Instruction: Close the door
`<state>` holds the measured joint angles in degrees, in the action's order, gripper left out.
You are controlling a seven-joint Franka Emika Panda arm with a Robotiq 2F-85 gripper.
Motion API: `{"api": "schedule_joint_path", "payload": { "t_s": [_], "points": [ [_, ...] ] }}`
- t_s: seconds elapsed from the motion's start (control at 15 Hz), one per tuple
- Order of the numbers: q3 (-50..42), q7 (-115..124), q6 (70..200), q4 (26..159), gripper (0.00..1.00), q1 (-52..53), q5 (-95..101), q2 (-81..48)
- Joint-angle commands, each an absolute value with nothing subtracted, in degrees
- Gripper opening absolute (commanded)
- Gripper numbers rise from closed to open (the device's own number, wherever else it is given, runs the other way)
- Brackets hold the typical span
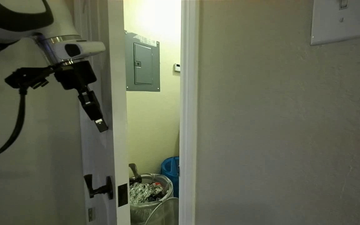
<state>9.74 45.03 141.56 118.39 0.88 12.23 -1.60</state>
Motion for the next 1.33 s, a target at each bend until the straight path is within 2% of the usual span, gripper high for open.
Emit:
{"api": "schedule_joint_path", "payload": {
  "t_s": [0.0,0.6,1.27],
  "points": [
    [6.75,43.70,141.23,111.01,0.05,2.60,12.73,-7.69],
    [2.04,36.55,139.96,92.68,0.05,5.38,9.83,-23.24],
    [-0.78,31.35,138.65,76.48,0.05,7.60,6.90,-34.57]
  ]
}}
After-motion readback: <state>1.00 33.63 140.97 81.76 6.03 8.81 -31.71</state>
